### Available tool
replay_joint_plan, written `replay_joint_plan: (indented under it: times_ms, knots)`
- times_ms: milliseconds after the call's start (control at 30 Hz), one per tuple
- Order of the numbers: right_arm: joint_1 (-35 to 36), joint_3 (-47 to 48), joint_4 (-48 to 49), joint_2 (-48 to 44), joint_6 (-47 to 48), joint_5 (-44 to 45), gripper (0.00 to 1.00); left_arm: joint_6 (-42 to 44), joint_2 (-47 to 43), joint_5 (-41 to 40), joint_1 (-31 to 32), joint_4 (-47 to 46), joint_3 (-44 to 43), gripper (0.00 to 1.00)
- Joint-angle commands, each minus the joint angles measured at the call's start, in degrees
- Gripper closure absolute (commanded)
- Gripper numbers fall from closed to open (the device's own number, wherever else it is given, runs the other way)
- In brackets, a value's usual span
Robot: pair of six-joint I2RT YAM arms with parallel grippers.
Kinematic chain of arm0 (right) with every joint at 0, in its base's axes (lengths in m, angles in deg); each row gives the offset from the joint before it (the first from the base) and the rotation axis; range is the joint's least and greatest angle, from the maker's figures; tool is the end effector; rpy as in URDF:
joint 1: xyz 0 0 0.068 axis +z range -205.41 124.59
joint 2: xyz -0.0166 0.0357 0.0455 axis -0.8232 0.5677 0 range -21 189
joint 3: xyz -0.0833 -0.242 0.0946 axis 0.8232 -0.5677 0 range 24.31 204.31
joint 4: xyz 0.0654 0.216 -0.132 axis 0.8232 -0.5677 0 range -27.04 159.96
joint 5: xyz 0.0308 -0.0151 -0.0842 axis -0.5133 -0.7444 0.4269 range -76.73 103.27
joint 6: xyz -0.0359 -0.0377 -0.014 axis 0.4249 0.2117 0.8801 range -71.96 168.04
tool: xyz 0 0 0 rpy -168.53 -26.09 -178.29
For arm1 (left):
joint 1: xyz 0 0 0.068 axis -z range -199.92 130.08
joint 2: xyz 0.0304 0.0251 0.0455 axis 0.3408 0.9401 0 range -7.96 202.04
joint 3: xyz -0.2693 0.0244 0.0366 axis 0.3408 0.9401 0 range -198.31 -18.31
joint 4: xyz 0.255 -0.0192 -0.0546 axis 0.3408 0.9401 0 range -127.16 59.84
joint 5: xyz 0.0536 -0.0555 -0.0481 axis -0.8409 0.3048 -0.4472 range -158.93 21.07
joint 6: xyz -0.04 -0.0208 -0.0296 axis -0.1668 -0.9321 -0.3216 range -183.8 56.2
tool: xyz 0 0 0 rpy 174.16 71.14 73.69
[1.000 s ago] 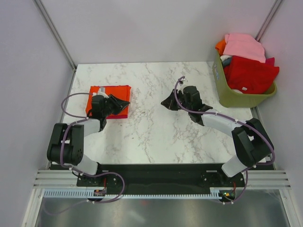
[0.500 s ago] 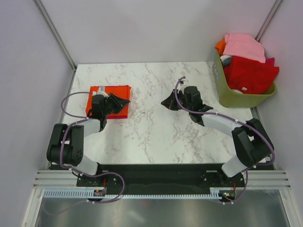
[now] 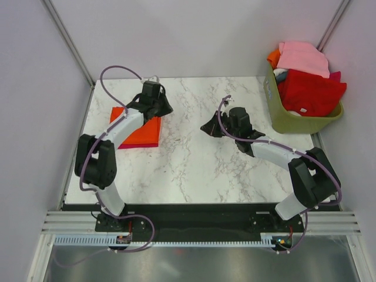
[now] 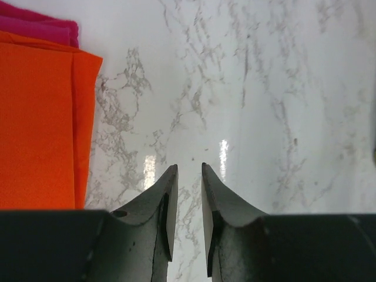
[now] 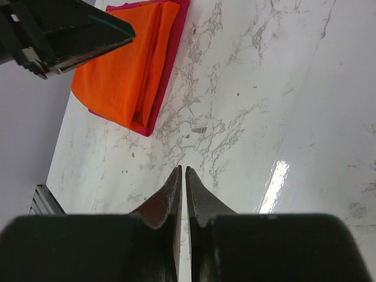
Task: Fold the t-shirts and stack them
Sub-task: Reset both grippers
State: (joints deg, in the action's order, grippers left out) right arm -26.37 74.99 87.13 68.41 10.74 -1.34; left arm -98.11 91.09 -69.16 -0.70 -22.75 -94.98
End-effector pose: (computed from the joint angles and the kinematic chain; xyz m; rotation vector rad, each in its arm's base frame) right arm 0.2988 0.1761 0.2312 -0.0308 2.0734 0.9905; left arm 0.3766 -0.1311 0.2708 -0.2991 2.2414 -0.5058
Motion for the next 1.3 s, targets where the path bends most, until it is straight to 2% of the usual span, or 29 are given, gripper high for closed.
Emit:
replay_joint_plan:
  times_ms: [0, 133, 300, 433, 667, 1000, 1267]
  knots:
    - [-0.3, -0.7, 2.3, -2.6, 0.1, 0.2, 0.88, 6.4, 6.2, -5.8, 1.3, 14.0, -5.8, 0.71]
    - [-0.6, -1.2, 2.1, -3.6, 0.3, 1.1, 0.87, 7.7, 12.2, -4.5, 1.9, 15.5, -11.4, 0.74]
    - [-1.0, -0.9, 0.1, -3.8, 0.7, 2.2, 0.87, 8.9, 19.8, -6.3, 2.0, 19.8, -17.4, 0.90]
    - [-1.3, -1.3, 0.4, -3.8, 0.6, 2.4, 0.87, 9.5, 21.7, -7.9, 2.0, 20.8, -18.1, 0.98]
    - [-1.4, -1.1, 0.5, -3.0, 0.4, 1.6, 0.87, 10.7, 24.2, -10.7, 2.0, 22.4, -18.9, 0.98]
    - [-1.7, -1.4, 0.8, -3.1, 0.3, 1.3, 0.87, 13.2, 28.0, -23.1, 1.0, 29.5, -22.7, 0.98]
    - [-2.0, -1.6, 0.9, -3.1, 0.0, 1.1, 0.87, 15.1, 27.7, -28.7, -3.9, 31.2, -20.6, 0.98]
